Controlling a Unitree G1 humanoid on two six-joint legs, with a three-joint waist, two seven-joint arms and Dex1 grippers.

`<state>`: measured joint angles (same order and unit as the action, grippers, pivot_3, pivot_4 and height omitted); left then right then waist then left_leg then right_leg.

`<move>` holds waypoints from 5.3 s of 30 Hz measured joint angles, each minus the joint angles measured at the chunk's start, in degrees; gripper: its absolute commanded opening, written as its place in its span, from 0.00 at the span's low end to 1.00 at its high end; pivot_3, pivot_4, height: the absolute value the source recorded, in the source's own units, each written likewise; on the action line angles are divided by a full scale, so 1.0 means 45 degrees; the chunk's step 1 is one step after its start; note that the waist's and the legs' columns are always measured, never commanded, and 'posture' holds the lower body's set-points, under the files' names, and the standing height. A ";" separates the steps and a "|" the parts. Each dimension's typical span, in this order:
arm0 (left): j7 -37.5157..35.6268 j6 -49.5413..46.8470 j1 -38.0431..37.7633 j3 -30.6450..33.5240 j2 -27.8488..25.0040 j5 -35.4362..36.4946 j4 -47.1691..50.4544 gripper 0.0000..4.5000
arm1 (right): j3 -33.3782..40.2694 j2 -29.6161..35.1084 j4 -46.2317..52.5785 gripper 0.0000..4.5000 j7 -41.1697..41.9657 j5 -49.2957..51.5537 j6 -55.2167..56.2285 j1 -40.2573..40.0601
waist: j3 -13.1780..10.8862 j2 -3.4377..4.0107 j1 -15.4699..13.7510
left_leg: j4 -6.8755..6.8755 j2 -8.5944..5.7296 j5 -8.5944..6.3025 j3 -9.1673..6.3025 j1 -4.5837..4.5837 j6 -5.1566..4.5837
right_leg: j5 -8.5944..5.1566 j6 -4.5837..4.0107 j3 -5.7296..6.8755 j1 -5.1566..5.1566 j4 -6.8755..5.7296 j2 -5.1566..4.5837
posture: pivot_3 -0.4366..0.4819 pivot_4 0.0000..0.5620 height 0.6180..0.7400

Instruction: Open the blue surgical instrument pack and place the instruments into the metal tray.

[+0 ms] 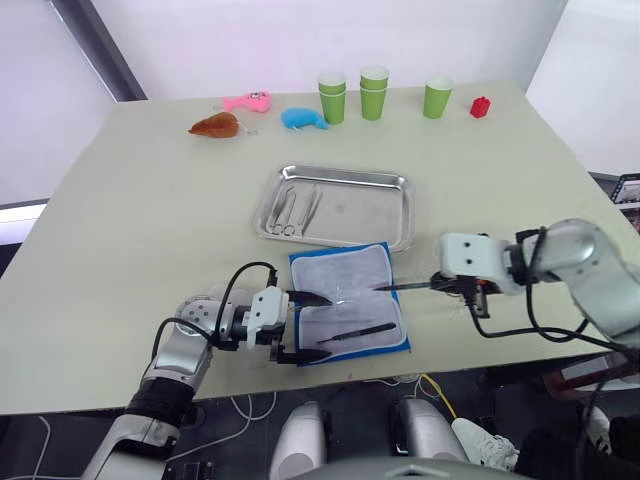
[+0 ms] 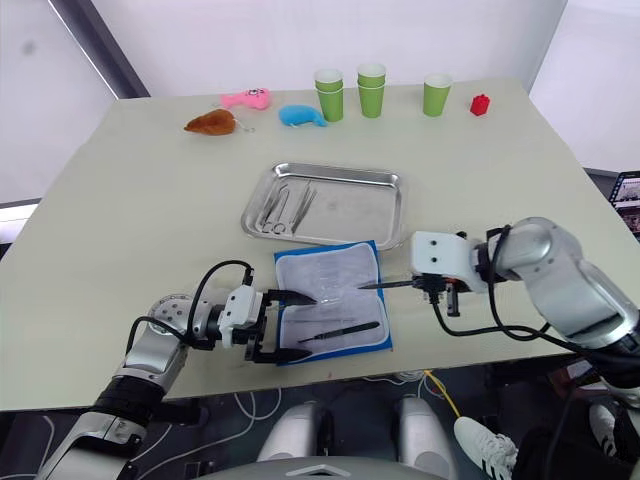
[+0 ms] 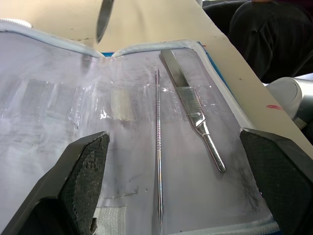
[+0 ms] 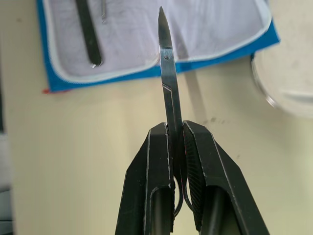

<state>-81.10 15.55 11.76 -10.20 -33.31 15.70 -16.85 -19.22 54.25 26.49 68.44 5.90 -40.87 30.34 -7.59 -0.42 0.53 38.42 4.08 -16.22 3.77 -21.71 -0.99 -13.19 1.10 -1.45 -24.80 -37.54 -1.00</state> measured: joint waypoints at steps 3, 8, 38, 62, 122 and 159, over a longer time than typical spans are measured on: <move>0.0006 0.0020 -0.0012 0.0025 -0.0009 0.0000 -0.0036 1.00 | 0.0635 -0.0717 -0.0119 0.02 -0.0435 0.0701 -0.0656 0.0158 | 0.0001 0.0004 0.0028 | 0.0001 0.0001 0.0000 0.0003 0.0008 0.0000 | 0.0000 0.0000 -0.0004 0.0001 -0.0005 0.0001 | 0.48 0.27 1.00; -0.0003 0.0119 0.0014 -0.0012 0.0081 -0.0001 -0.0072 1.00 | 0.1235 -0.3714 -0.1208 0.02 -0.2532 0.1340 -0.1866 0.1197 | 0.0007 0.0018 -0.0029 | -0.0005 -0.0002 0.0000 -0.0002 -0.0002 -0.0001 | 0.0004 -0.0007 -0.0002 0.0000 -0.0004 0.0001 | 0.48 0.27 1.00; 0.0257 0.0178 -0.0291 0.0025 0.0024 0.0007 0.0226 1.00 | 0.1631 -1.1962 -1.2237 0.02 -1.0953 -0.0775 -0.0565 0.4953 | 0.0010 0.0088 0.0118 | -0.0025 -0.0017 0.0000 0.0022 -0.0005 -0.0002 | 0.0032 -0.0046 -0.0037 -0.0001 0.0004 -0.0001 | 0.48 0.27 1.00; 0.0305 0.0177 -0.0339 0.0048 -0.0013 0.0008 0.0254 1.00 | 0.1760 -1.2375 -1.3999 0.78 -1.0243 -0.1114 0.0128 0.5634 | 0.0008 0.0091 0.0161 | -0.0031 -0.0015 0.0001 0.0017 -0.0003 -0.0003 | 0.0032 -0.0046 -0.0036 -0.0002 0.0003 -0.0001 | 0.48 0.27 1.00; -0.0247 0.0736 -0.0155 -0.0105 -0.0171 0.0165 -0.0267 1.00 | 0.7921 0.0764 -0.2648 0.97 0.4809 0.8245 0.4932 -0.4906 | -0.0022 0.0061 0.0068 | -0.0138 0.0017 -0.0002 0.0023 0.0040 -0.0003 | 0.0000 0.0002 -0.0034 0.0014 0.0108 0.0041 | 0.48 0.27 1.00; -0.0452 0.0596 0.0118 -0.0282 -0.0248 0.0178 -0.0370 1.00 | -0.1105 -0.5452 -0.5119 0.97 -0.1696 -0.0255 0.6187 -0.1656 | 0.0023 0.0097 0.0062 | -0.0130 0.0019 0.0000 0.0036 0.0043 -0.0004 | 0.0012 -0.0019 -0.0044 0.0012 0.0094 0.0055 | 0.48 0.27 1.00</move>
<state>-83.14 18.23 12.29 -11.47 -34.42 16.50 -18.51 -24.20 29.72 3.45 60.81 4.75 -13.02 22.89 -7.49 0.02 0.80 37.83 4.16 -16.22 3.93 -21.52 -1.01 -13.13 1.02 -1.65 -24.74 -37.12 -0.76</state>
